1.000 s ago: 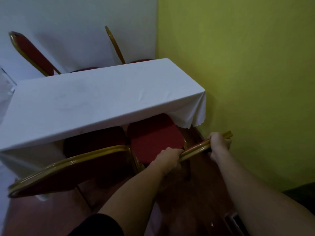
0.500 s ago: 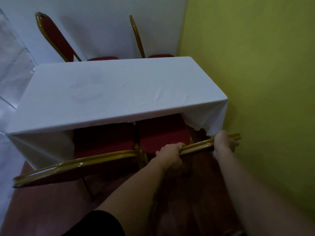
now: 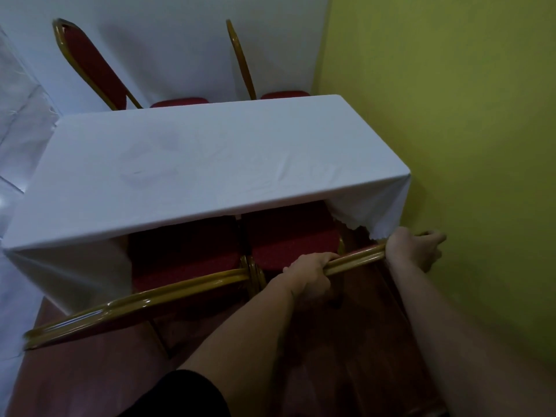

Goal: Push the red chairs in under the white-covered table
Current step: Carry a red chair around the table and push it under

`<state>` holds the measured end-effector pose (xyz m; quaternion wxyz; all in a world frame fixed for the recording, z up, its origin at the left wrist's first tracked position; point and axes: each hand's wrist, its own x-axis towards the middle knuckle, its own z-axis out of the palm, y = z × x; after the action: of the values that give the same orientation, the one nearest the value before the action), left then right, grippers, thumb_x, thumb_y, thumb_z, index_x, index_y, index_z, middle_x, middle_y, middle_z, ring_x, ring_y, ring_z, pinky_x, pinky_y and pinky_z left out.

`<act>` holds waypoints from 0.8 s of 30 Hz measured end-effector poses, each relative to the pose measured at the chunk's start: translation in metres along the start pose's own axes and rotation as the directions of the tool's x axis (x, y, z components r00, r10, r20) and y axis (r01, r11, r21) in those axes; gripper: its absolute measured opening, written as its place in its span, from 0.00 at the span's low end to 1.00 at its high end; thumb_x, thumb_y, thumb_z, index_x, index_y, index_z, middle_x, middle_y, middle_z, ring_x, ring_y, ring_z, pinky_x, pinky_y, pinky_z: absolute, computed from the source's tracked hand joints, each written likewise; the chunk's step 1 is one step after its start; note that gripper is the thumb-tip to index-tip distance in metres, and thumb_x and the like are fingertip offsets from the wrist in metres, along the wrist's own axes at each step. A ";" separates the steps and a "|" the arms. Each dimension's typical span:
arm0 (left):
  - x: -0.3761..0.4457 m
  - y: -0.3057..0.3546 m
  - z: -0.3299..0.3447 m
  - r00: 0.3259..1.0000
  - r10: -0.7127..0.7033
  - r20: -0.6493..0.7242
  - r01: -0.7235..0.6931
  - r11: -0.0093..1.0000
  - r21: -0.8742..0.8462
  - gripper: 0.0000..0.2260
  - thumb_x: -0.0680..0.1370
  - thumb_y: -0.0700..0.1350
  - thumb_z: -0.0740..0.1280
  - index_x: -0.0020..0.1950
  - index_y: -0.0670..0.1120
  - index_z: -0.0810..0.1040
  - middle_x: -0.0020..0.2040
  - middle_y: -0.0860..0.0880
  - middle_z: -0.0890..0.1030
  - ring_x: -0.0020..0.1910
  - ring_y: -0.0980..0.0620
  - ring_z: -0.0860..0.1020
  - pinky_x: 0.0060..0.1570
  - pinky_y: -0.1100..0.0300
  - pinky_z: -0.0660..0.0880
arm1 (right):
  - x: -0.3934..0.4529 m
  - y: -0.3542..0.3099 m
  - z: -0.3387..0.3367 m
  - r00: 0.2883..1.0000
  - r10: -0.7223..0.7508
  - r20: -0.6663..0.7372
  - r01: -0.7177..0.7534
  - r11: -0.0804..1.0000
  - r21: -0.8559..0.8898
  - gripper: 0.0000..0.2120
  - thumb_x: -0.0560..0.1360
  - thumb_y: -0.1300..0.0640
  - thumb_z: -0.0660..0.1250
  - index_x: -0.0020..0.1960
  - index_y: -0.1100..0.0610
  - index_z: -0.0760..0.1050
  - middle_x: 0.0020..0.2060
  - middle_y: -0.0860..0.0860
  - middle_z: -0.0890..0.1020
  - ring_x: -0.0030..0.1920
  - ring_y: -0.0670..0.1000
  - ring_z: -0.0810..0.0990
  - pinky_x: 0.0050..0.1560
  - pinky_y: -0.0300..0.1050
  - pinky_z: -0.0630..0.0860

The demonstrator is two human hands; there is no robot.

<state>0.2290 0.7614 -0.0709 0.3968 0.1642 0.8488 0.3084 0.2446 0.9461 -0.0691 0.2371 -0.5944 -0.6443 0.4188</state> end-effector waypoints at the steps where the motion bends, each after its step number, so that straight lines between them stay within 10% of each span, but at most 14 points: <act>1: 0.001 -0.001 0.000 1.000 0.004 0.007 -0.004 1.000 0.001 0.34 0.74 0.34 0.63 0.76 0.63 0.69 0.67 0.46 0.76 0.66 0.39 0.75 0.71 0.35 0.68 | 0.000 -0.001 0.000 1.000 -0.015 0.004 0.015 1.000 -0.015 0.26 0.74 0.60 0.62 0.71 0.57 0.66 0.70 0.63 0.69 0.62 0.67 0.75 0.47 0.51 0.66; 12: -0.042 -0.026 -0.026 0.993 0.053 -0.109 -0.048 0.998 0.043 0.21 0.79 0.40 0.66 0.73 0.51 0.75 0.67 0.47 0.78 0.60 0.46 0.80 0.58 0.53 0.81 | -0.039 -0.012 -0.021 0.894 -0.289 0.343 0.440 0.709 -0.550 0.31 0.64 0.49 0.67 0.66 0.57 0.71 0.72 0.63 0.66 0.73 0.67 0.62 0.73 0.66 0.58; 24: -0.193 -0.160 -0.202 0.926 0.124 -0.356 -0.107 0.992 0.067 0.19 0.79 0.44 0.65 0.70 0.52 0.78 0.62 0.51 0.84 0.58 0.50 0.82 0.62 0.57 0.76 | -0.268 -0.079 0.064 0.508 -0.510 0.694 0.764 0.639 -0.090 0.21 0.73 0.57 0.65 0.67 0.54 0.72 0.60 0.54 0.73 0.53 0.55 0.76 0.52 0.51 0.75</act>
<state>0.1887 0.4600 0.0345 0.2122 0.1637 0.9028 0.3365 0.1970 0.6752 0.0128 0.0336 -0.1716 -0.9277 0.3299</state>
